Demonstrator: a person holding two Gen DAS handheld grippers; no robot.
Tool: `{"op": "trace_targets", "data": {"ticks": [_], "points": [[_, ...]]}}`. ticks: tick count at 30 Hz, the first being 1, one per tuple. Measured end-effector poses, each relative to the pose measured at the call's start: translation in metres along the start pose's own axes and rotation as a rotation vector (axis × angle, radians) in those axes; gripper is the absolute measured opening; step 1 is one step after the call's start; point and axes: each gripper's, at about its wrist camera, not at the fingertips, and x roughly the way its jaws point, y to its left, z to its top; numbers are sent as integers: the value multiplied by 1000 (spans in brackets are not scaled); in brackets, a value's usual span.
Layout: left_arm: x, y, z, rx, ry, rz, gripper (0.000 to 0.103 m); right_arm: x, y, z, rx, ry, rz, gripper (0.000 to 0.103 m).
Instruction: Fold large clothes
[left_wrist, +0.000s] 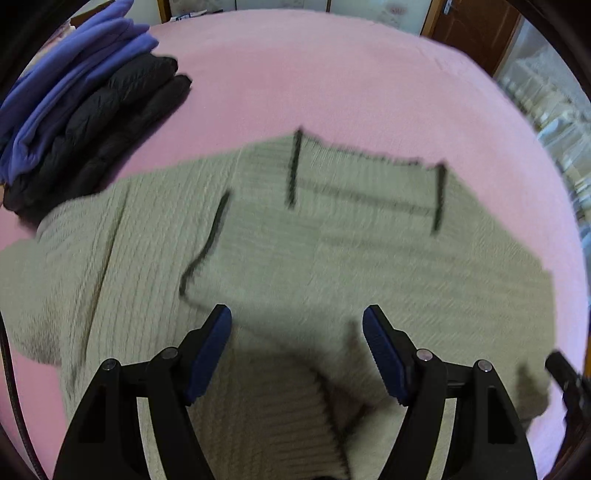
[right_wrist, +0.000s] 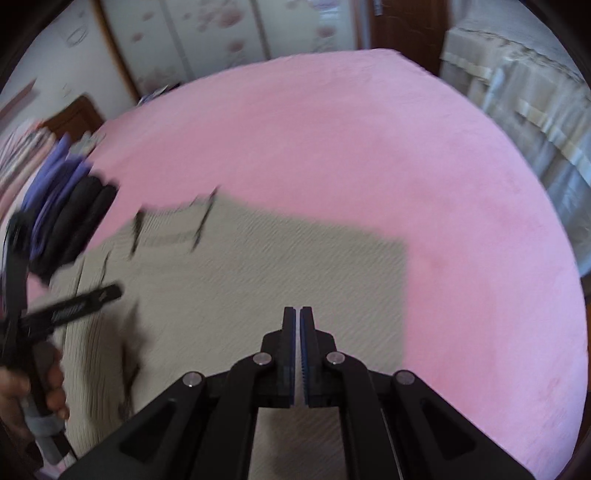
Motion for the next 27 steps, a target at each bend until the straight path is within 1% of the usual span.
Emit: {"op": "trace_targets", "data": {"ticks": [2,4,5,6,8,9,11,12,15,16,17,22,27], "points": [[9,4,-6,2,27,20,72,8,0,-22,-5,48,-33,2],[17,13,-8,-9,29,11,74,15,-10,-41,17,85,-106,2],[18,16,-8,-15,28,6,76,17,-16,-49,30,92,-136,0],[22,21,-6,-20,32,-6,77,18,-31,-60,67,97,-139,0],[26,23,-3,-17,46,-16,78,16,-46,-69,118,94,-76,0],[26,22,-3,-10,46,-12,78,14,-48,-70,114,93,-73,0],[27,21,1,5,47,-3,78,12,-43,-68,75,98,-101,0],[28,22,8,11,49,-1,78,12,-42,-67,76,102,-109,0],[19,23,14,3,62,-8,78,5,-36,-61,109,112,-116,0],[13,22,13,-1,66,-14,78,-1,-34,-58,125,104,-110,2],[8,23,12,-3,68,-18,78,-4,-38,-54,132,97,-109,2],[-30,24,14,0,63,-63,79,-36,-28,-45,163,66,-97,2],[-71,22,11,20,51,-107,83,-55,-15,-40,194,70,-87,3]]}}
